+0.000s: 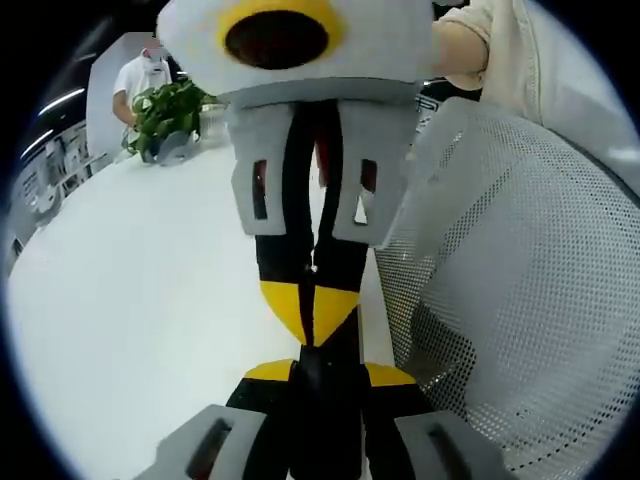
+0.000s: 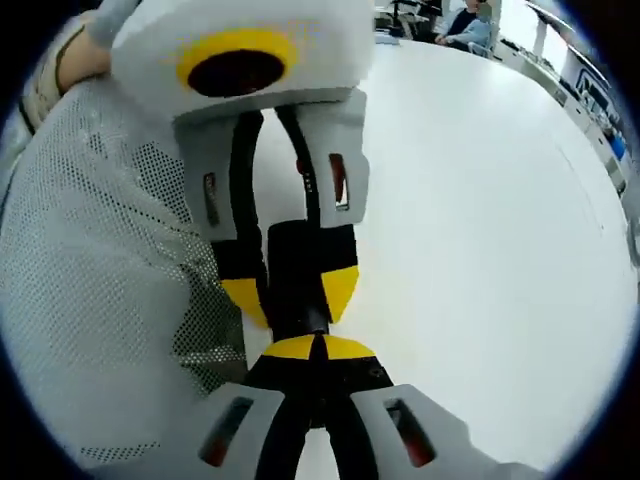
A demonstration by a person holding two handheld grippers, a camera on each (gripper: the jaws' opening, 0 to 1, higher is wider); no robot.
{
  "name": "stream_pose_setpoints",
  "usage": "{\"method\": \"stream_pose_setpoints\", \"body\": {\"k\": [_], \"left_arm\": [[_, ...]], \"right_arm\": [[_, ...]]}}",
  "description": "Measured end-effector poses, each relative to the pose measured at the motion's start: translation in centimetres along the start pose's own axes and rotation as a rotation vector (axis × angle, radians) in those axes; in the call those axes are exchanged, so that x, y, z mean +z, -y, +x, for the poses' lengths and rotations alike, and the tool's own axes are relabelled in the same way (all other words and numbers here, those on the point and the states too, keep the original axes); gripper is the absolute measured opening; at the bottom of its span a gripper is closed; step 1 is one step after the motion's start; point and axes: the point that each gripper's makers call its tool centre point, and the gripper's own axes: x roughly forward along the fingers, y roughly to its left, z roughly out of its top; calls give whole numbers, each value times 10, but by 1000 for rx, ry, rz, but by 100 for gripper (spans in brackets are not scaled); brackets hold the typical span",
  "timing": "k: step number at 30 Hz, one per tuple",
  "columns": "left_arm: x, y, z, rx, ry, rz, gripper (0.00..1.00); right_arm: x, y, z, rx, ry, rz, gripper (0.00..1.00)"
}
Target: Press the specified remote control buttons in sequence, fully releasing each button before pressing the next.
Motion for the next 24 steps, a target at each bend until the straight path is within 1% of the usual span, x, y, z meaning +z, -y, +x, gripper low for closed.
{"method": "stream_pose_setpoints", "body": {"k": [3, 7, 9, 10, 12, 13, 14, 16, 17, 20, 23, 24], "left_arm": [[0, 0, 0, 0, 3, -3, 24], [1, 0, 0, 0, 7, -6, 24], [1, 0, 0, 0, 6, -6, 24], [1, 0, 0, 0, 6, -6, 24], [1, 0, 0, 0, 7, -5, 24], [1, 0, 0, 0, 6, -5, 24], [1, 0, 0, 0, 6, -5, 24], [1, 0, 0, 0, 5, -4, 24], [1, 0, 0, 1, 5, -4, 24], [1, 0, 0, 1, 5, -6, 24], [1, 0, 0, 2, 5, -3, 24], [1, 0, 0, 2, 4, -2, 24]], "right_arm": [[1, 2, 1, 6, -26, 20, 0], [1, 1, 2, -7, -76, 10, 0], [-1, 3, 1, -22, -101, 105, 0], [-1, 3, 2, -27, -106, 178, 0], [0, 5, 2, -31, -104, 195, 0], [-1, 5, 2, -36, -103, 229, 0], [-1, 6, 2, -39, -103, 238, 0], [-2, 2, 3, -40, -103, 229, 0], [-1, 2, 3, -41, -99, 209, 0], [1, 3, 3, -49, -48, 126, 0], [1, 2, 2, -80, -1, 86, 0], [2, 2, 2, -99, 25, 29, 0]]}}
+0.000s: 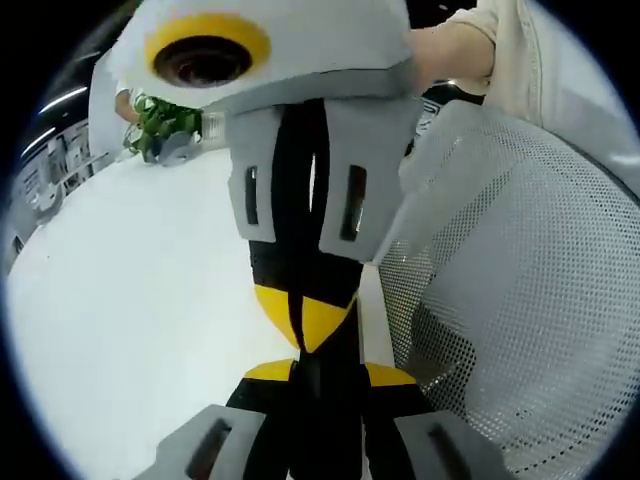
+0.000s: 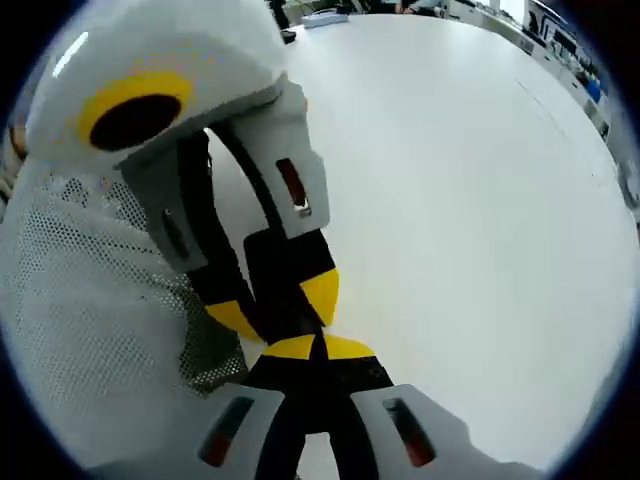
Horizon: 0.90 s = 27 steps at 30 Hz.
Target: Press the specified remote control buttons in sequence, fully releasing each button before pressing the next.
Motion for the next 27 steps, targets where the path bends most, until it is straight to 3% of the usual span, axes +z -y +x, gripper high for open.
{"method": "stream_pose_setpoints", "body": {"k": [5, 10, 12, 16, 24, 27], "left_arm": [[0, 0, 0, 0, 0, 1, 25], [0, 0, 0, 0, -1, 4, 24], [0, 0, 0, 0, -2, 4, 24], [0, 0, 0, 0, -2, 4, 24], [0, 0, 0, -1, -9, 11, 24], [0, 0, 0, 0, -10, 13, 24]], "right_arm": [[2, -4, -3, -71, 66, -133, 0], [9, -20, -4, -27, 113, -166, 0], [7, -24, -1, -8, 90, -176, 0], [5, -19, -2, -58, 63, -207, 0], [6, -18, -1, -52, 82, -201, 0], [7, -19, 0, -59, 80, -245, 0]]}}
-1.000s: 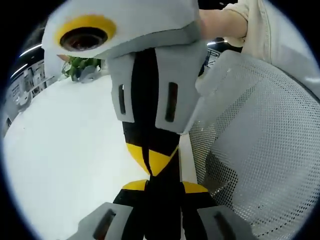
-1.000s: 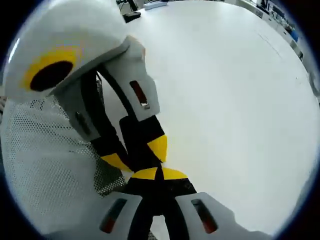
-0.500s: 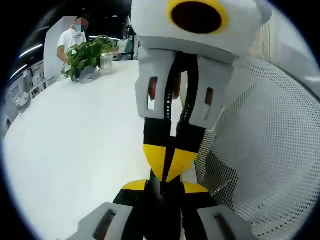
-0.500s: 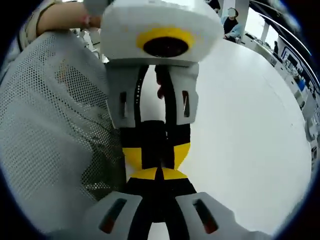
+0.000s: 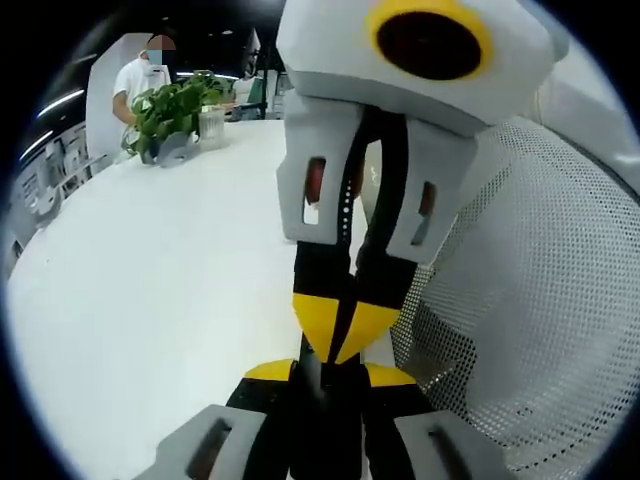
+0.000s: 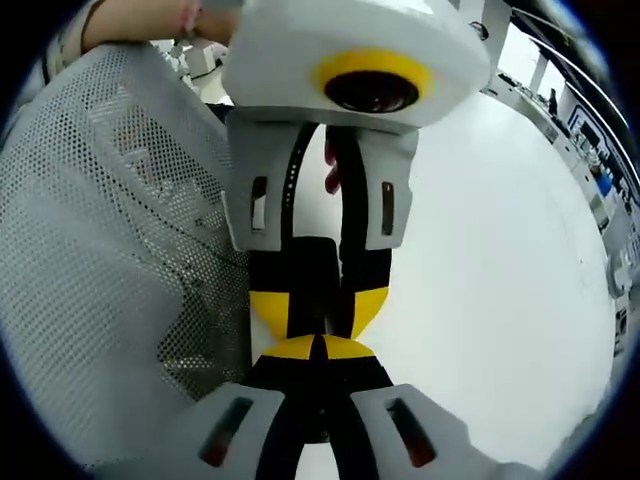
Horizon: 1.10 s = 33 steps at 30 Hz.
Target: Press the specified remote control buttons in sequence, fully releasing each button before pressing the next.
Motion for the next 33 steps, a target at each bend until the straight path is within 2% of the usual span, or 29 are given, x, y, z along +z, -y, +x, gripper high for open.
{"method": "stream_pose_setpoints", "body": {"k": [9, 15, 19, 24, 26, 33], "left_arm": [[-1, 0, 0, 0, -6, 7, 25], [-1, 0, 0, -1, -7, 7, 25], [-1, 0, 0, -2, -4, 4, 25], [-1, 1, 0, -5, 0, -2, 24], [-1, 1, 0, -5, 5, -6, 24], [-1, 1, 0, -5, 6, -7, 24]], "right_arm": [[1, 1, 2, 5, -23, -32, 0], [1, 3, 2, 35, -45, 6, 0], [1, 0, 2, 28, -65, -40, 0], [-1, 0, 1, 11, -18, -51, 0], [-1, 1, 1, 7, 2, -30, 0], [1, 1, 1, 9, 19, -21, 0]]}}
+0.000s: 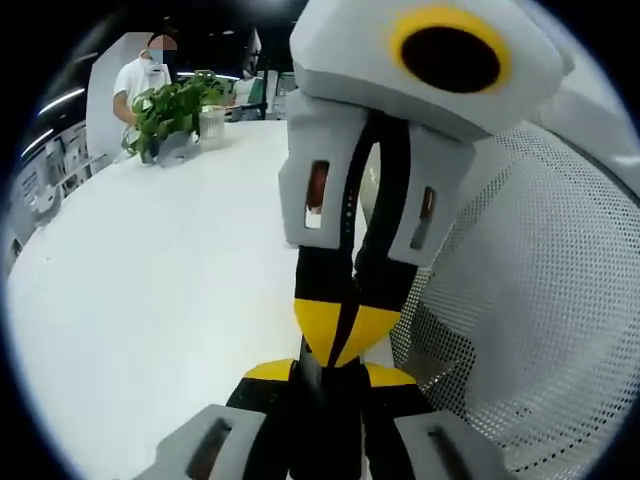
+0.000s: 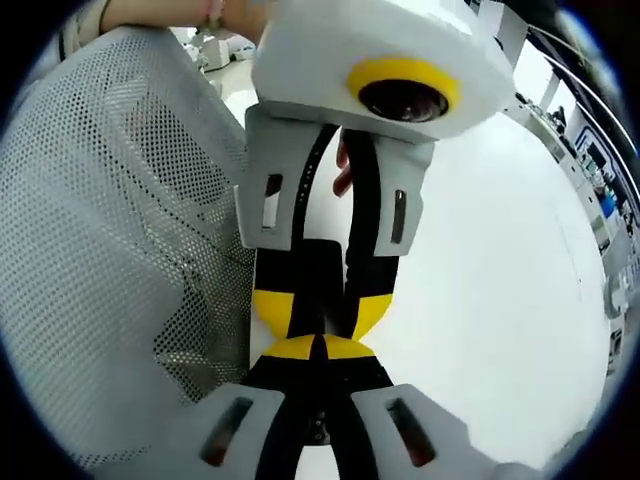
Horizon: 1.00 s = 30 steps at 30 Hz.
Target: Press the specified remote control buttons in sequence, fully releasing each button before pressing the next.
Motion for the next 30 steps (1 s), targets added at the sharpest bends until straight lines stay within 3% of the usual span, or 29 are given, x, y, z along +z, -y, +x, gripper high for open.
{"method": "stream_pose_setpoints", "body": {"k": [5, 16, 30], "left_arm": [[0, 0, 0, -1, 0, 1, 24], [1, 0, 0, 0, 1, 3, 24], [0, 0, 1, -3, 3, 10, 25]], "right_arm": [[3, 0, 1, 18, 8, 6, 0], [9, 0, 5, 57, -5, -80, 0], [13, -6, 8, 136, -66, -530, 0]]}}
